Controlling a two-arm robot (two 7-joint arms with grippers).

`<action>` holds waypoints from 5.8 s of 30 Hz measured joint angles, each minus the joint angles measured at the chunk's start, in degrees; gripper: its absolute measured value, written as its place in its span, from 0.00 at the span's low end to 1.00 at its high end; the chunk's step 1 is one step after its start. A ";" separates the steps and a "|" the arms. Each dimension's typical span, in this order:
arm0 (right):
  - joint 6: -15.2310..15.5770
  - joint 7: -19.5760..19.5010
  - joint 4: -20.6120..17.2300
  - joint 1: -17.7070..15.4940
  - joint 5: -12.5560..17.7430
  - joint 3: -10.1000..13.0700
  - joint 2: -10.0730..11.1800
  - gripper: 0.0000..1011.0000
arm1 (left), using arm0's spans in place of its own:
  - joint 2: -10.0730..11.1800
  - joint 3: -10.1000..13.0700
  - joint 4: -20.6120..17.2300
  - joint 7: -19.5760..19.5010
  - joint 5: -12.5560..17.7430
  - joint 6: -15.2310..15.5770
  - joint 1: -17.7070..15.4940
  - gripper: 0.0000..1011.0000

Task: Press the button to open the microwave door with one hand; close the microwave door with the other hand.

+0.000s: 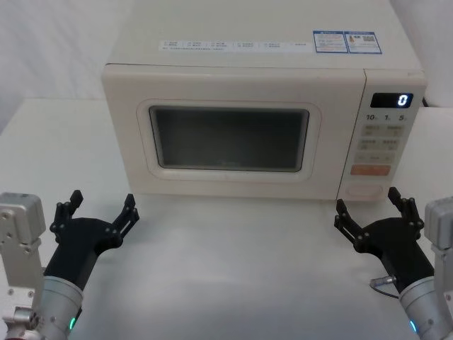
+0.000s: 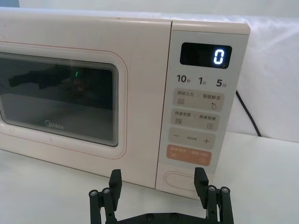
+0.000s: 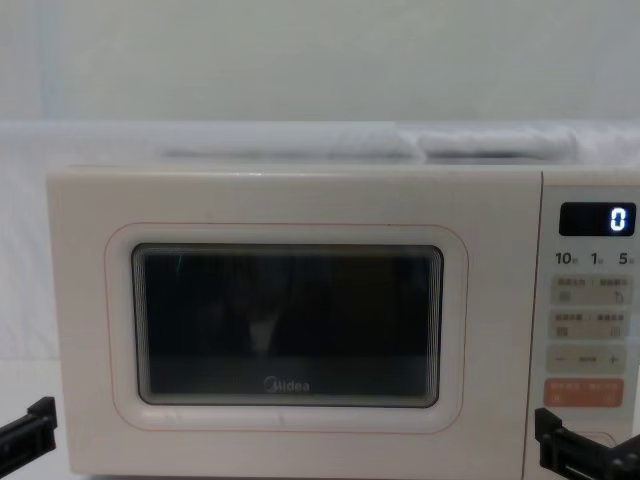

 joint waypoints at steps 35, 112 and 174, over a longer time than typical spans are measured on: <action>0.00 0.00 0.00 0.00 0.00 0.00 0.00 0.99 | 0.00 0.00 0.00 0.00 0.00 0.00 0.00 0.99; 5.01 5.79 6.45 4.47 0.10 3.62 -3.80 0.00 | 0.00 0.00 0.00 0.00 0.00 0.00 0.00 0.99; 8.63 7.69 19.91 15.89 3.79 7.00 -6.34 0.00 | 0.00 0.00 0.00 0.00 0.00 0.00 0.00 0.99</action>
